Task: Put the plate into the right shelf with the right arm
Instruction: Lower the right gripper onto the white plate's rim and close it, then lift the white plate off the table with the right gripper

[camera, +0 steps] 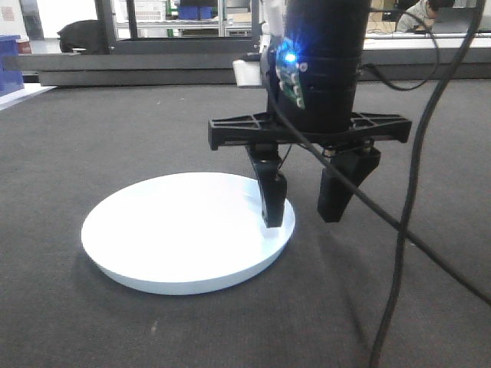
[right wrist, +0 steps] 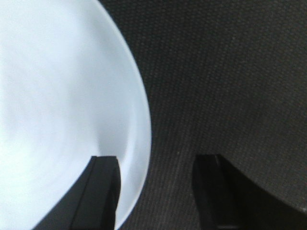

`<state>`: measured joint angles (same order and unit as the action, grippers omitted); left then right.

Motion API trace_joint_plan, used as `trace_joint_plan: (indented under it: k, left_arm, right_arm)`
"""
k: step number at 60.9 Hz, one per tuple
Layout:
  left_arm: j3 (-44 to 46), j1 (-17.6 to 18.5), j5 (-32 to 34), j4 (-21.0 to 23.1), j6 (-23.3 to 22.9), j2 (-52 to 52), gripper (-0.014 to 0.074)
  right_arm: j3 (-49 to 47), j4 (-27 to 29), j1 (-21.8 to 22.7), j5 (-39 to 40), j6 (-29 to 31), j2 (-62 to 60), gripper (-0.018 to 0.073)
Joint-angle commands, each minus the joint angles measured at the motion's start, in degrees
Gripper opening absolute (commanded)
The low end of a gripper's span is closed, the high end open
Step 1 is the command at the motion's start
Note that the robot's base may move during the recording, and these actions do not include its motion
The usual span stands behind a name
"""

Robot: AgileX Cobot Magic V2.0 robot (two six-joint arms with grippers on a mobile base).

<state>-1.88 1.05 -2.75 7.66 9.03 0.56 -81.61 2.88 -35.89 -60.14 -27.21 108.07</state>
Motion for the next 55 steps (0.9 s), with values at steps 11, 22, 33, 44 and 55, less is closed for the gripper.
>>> trace_joint_plan:
  k: [11, 22, 33, 44, 55]
  left_arm:
    - [-0.59, 0.11, 5.16, 0.47, -0.4, 0.59, -0.0128]
    - [-0.59, 0.11, 5.16, 0.47, -0.4, 0.59, -0.0128]
    - [-0.59, 0.11, 5.16, 0.47, -0.4, 0.59, -0.0128]
    - [-0.59, 0.11, 5.16, 0.47, -0.4, 0.59, -0.0128]
    - [-0.59, 0.11, 5.16, 0.47, -0.4, 0.59, -0.0128]
  right_arm:
    - [-1.92, -0.96, 0.06, 2.14, -4.09, -2.3, 0.0334]
    - [-1.92, -1.85, 0.06, 2.51, -4.17, -2.05, 0.017]
    - [-1.92, -2.39, 0.06, 1.39, -4.17, -1.88, 0.0041]
    - [-2.37, -2.49, 0.06, -0.66, -3.98, -2.51, 0.005]
    - [-3.79, -3.22, 0.36, -0.42, -3.72, -7.01, 0.005]
